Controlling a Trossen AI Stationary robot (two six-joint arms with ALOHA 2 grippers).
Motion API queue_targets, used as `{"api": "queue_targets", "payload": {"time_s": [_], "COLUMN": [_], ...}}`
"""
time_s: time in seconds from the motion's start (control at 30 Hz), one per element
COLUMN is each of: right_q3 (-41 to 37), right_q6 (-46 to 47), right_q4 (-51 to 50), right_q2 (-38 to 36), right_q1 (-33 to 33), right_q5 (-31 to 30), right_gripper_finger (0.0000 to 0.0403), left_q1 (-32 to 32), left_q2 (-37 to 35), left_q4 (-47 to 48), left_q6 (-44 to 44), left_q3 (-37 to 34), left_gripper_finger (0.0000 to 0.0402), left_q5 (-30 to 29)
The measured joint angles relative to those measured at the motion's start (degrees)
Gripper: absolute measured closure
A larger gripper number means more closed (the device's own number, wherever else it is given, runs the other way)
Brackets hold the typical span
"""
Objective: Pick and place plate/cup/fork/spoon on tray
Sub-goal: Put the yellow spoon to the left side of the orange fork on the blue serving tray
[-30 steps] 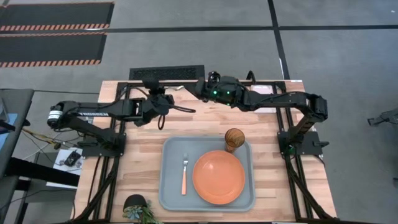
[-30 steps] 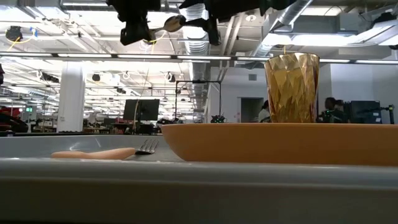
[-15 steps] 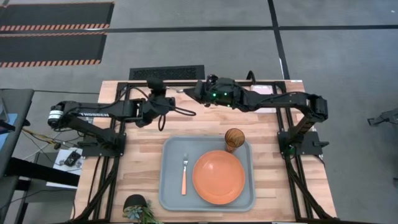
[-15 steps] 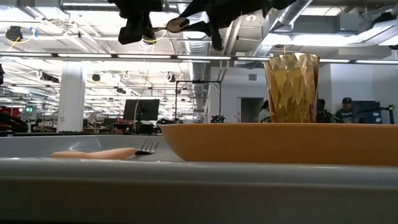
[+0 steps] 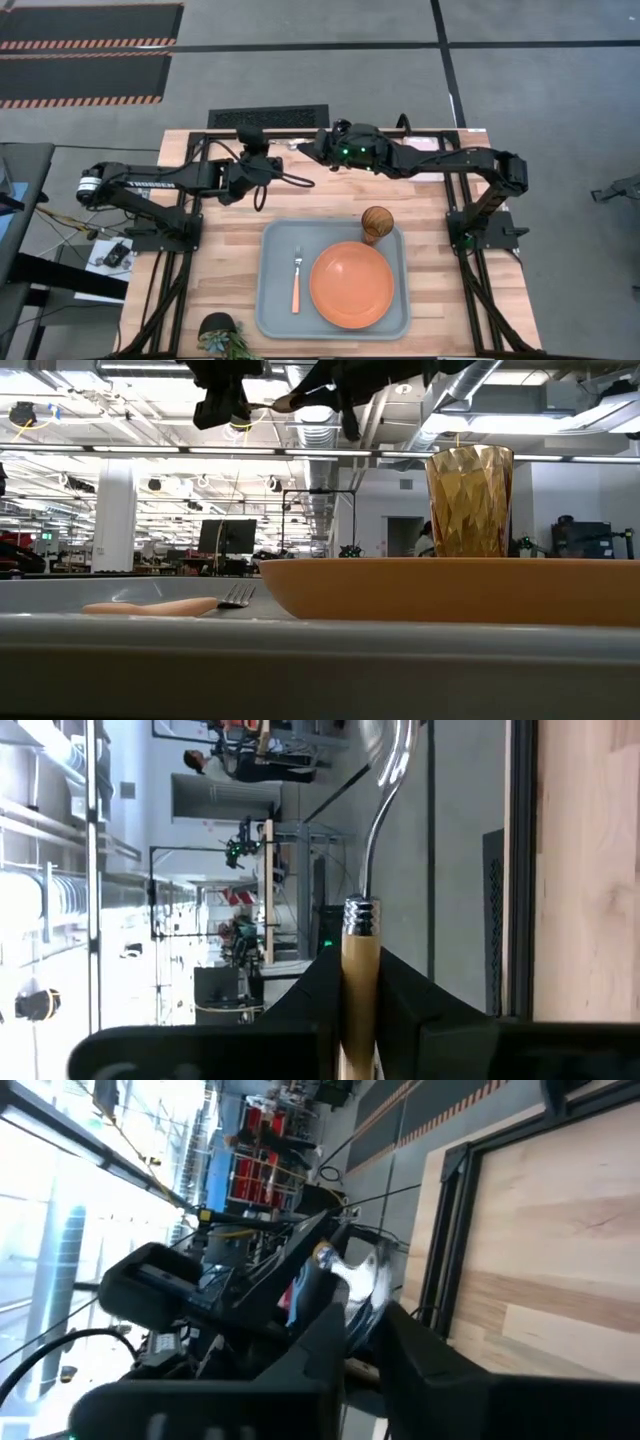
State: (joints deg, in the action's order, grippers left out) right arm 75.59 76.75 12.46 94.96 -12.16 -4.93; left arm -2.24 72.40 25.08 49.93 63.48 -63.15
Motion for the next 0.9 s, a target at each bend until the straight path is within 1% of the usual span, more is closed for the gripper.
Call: {"api": "queue_targets", "payload": {"time_s": [0.1, 0.2, 0.37, 0.47, 0.57, 0.63, 0.77, 0.9], "right_q3": [-0.1, -0.2, -0.2, -0.2, -0.2, -0.2, -0.2, -0.1], "right_q6": [-0.5, -1.3, -2.1, -3.1, -4.2, -5.8, -9.6, -18.4], "right_q4": [-0.6, -1.3, -2.1, -2.5, -3.4, -4.3, -6.6, -10.4], "right_q2": [0.1, 0.2, 0.3, 0.3, 0.3, 0.3, 0.3, 0.2], "right_q1": [0.0, -0.1, 0.2, 0.1, -0.6, -1.3, -3.4, -4.9], "right_q5": [-0.4, -0.8, -1.0, -1.7, -1.3, -1.1, 1.1, 3.8], "right_gripper_finger": [0.0371, 0.0395, 0.0397, 0.0399, 0.0399, 0.0399, 0.0399, 0.04], "left_q1": [0.0, 0.1, 0.5, 0.8, 1.7, 1.9, 1.5, 1.1], "left_q2": [0.0, -0.2, -0.2, -0.2, -0.7, -1.5, -3.5, -6.3], "left_q4": [-0.4, -0.8, -1.4, -0.5, 4.5, 10.5, 18.8, 23.8], "left_q6": [-0.9, -1.5, -3.5, -9.2, -17.9, -25.6, -40.5, -47.5], "left_q3": [0.0, 0.0, 0.2, 0.2, 1.4, 2.9, 5.0, 5.3], "left_gripper_finger": [0.0367, 0.0351, 0.0337, 0.0331, 0.0321, 0.031, 0.0272, 0.0224], "left_q5": [0.5, 2.2, 9.7, 13.4, 16.0, 19.9, 31.2, 44.6]}}
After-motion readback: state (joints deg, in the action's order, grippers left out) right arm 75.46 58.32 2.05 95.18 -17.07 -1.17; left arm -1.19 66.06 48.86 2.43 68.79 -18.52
